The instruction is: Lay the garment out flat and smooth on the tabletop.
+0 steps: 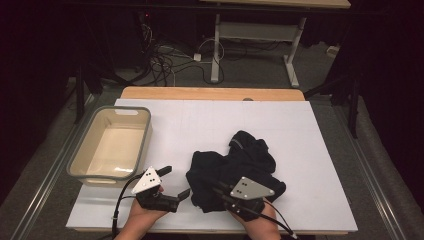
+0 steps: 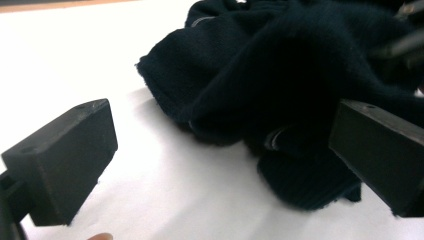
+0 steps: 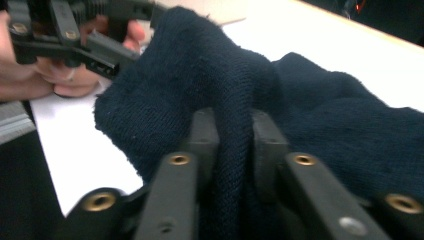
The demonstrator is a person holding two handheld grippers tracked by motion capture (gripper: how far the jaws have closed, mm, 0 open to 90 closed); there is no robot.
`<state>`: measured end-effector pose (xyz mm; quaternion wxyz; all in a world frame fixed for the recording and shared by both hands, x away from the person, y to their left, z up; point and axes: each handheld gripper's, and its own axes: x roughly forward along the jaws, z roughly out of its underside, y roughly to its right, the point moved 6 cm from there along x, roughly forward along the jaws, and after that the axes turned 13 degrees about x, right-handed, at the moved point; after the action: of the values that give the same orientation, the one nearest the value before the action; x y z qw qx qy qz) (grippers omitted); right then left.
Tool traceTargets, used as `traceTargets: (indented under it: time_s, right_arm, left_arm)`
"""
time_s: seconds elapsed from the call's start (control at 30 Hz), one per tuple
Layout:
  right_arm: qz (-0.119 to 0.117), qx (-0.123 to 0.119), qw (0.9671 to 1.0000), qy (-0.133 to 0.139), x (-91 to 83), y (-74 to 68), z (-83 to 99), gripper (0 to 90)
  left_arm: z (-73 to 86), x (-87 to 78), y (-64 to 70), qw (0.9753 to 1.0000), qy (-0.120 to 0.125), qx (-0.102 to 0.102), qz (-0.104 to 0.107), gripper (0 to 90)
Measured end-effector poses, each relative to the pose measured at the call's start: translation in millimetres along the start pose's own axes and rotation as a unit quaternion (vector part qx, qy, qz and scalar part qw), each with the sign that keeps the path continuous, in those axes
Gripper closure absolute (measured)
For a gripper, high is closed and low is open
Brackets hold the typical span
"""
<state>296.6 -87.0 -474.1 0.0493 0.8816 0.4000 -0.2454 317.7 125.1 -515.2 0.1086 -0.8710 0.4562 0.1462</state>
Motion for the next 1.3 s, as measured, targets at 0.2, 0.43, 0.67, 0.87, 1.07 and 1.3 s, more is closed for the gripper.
traceTargets:
  time_s: [0.2, 0.43, 0.67, 0.87, 1.07, 1.3]
  right_arm:
    - [0.046, 0.009, 0.9976, 0.051, -49.8, 35.5, -3.9, 80.3]
    - [0.140, 0.079, 0.9835, 0.083, -110.2, 111.2, 20.1, 81.5]
    - [0.238, 0.160, 0.9550, 0.077, -168.8, 181.6, 68.1, 83.4]
    - [0.247, 0.196, 0.9474, 0.053, -174.5, 198.1, 95.3, 79.8]
    - [0.233, 0.185, 0.9509, 0.087, -179.7, 182.2, 71.6, 59.0]
    - [0.197, 0.137, 0.9613, 0.136, -185.3, 140.8, 26.7, 53.1]
  left_arm:
    - [0.0, -0.7, 0.1, 1.0000, 0.003, 0.001, -0.001, 0.0]
    - [-0.1, -0.5, 0.0, 1.0000, 0.004, 0.000, 0.002, 0.0]
    - [-0.3, -0.3, 0.1, 1.0000, 0.005, -0.001, 0.003, 0.0]
    - [-0.4, 0.2, -0.1, 1.0000, 0.005, -0.002, 0.003, 0.0]
    - [-0.4, 0.5, -0.3, 1.0000, 0.004, -0.004, 0.002, 0.0]
    - [-0.4, 0.0, 0.2, 1.0000, 0.005, -0.002, 0.001, 0.0]
